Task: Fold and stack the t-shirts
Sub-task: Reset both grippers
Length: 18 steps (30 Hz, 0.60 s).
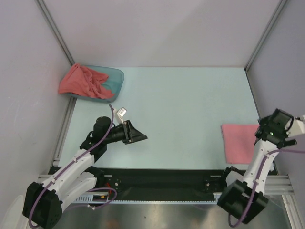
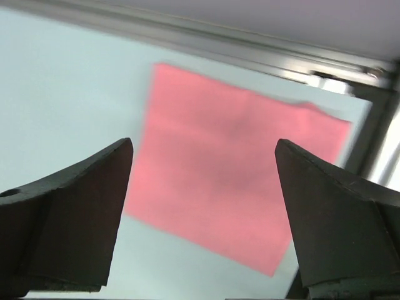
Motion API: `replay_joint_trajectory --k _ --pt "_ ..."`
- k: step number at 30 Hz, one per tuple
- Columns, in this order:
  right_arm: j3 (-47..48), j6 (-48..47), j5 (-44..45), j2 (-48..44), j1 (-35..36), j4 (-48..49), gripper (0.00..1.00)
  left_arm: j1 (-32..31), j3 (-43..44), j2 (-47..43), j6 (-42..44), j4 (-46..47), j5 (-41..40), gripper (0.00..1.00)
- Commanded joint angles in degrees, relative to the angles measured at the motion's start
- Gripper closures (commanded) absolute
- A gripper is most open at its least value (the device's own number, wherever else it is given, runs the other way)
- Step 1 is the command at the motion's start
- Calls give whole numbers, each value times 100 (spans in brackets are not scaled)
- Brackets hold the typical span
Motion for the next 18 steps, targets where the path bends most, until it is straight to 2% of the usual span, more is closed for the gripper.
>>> replay_joint_trajectory --k 1,2,5,6,8,9,12,15,16,18 --pt "777 410 961 -78 1315 -466 0 -10 1 -228 -15 156 57 58" --pt "996 455 1198 -69 2225 -450 0 -10 -26 -246 -33 164 40 58" --pt "1103 622 1306 36 3663 -161 0 -10 -149 -368 -121 234 -48 57" --pt "1104 605 1210 159 4598 -29 0 -10 -210 -430 -191 269 -83 56" --pt "1069 674 1156 335 5455 261 0 -10 -473 -675 -296 445 -163 56" --pt "999 667 1113 562 6139 340 0 -18 -587 -764 -445 498 -215 53" --pt "832 963 805 880 7239 701 0 -10 -1114 -1255 -761 770 -347 51" --pt "192 1202 121 1021 7752 1464 0 -10 -1686 -1861 -1034 946 -488 46" --pt "-385 1420 -281 960 7963 2084 0 -10 -1965 -2011 -1122 1086 -505 46" --pt "-950 1484 -705 820 8079 2816 0 -10 -2248 -2449 -1394 1227 -523 45"
